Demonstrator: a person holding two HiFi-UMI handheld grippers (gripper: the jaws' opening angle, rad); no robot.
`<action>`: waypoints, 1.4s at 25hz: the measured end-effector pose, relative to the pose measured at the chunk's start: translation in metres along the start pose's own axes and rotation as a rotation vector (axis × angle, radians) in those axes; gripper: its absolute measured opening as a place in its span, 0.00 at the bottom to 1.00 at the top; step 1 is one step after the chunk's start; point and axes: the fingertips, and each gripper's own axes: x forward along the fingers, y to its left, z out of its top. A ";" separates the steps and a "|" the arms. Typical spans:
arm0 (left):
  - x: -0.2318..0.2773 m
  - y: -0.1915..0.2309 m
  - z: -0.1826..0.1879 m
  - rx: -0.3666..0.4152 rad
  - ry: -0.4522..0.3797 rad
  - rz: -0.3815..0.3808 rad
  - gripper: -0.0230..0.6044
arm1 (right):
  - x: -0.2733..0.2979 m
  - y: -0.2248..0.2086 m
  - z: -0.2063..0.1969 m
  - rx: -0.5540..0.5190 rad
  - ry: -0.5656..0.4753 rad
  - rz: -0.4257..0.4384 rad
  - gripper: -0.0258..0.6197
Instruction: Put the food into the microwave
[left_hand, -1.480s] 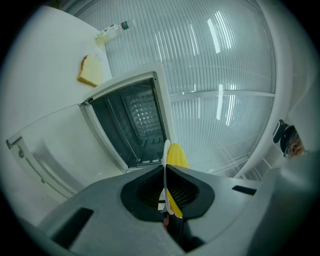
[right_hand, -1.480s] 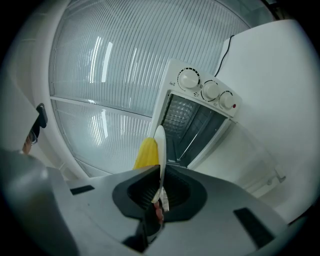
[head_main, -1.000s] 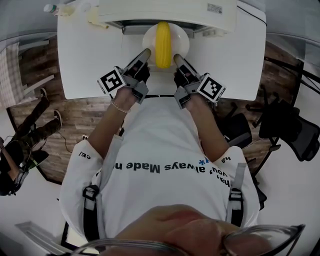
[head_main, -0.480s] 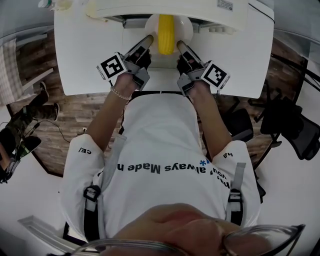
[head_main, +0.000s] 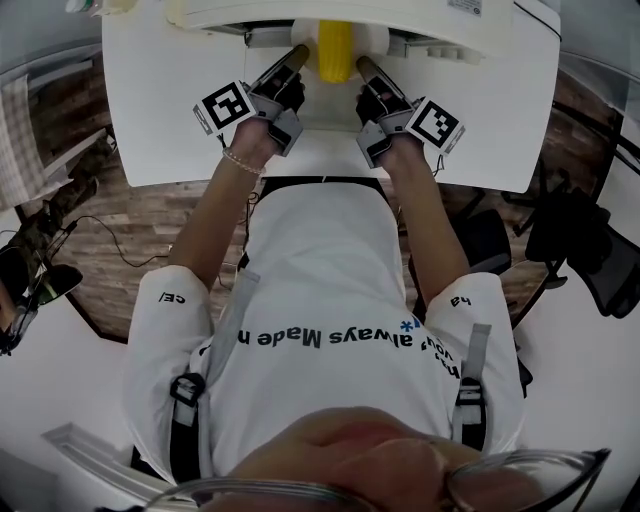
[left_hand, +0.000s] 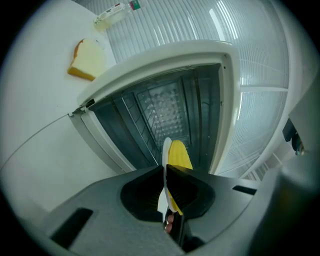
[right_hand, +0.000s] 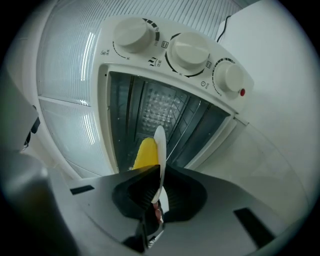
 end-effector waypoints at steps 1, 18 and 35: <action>0.003 0.002 0.002 0.000 -0.001 0.001 0.07 | 0.002 -0.003 0.002 0.004 -0.003 0.000 0.07; 0.031 0.025 0.020 0.002 -0.012 0.032 0.07 | 0.029 -0.026 0.020 0.054 -0.016 -0.018 0.07; 0.043 0.031 0.035 0.031 -0.052 0.049 0.07 | 0.046 -0.034 0.029 0.100 -0.037 -0.031 0.07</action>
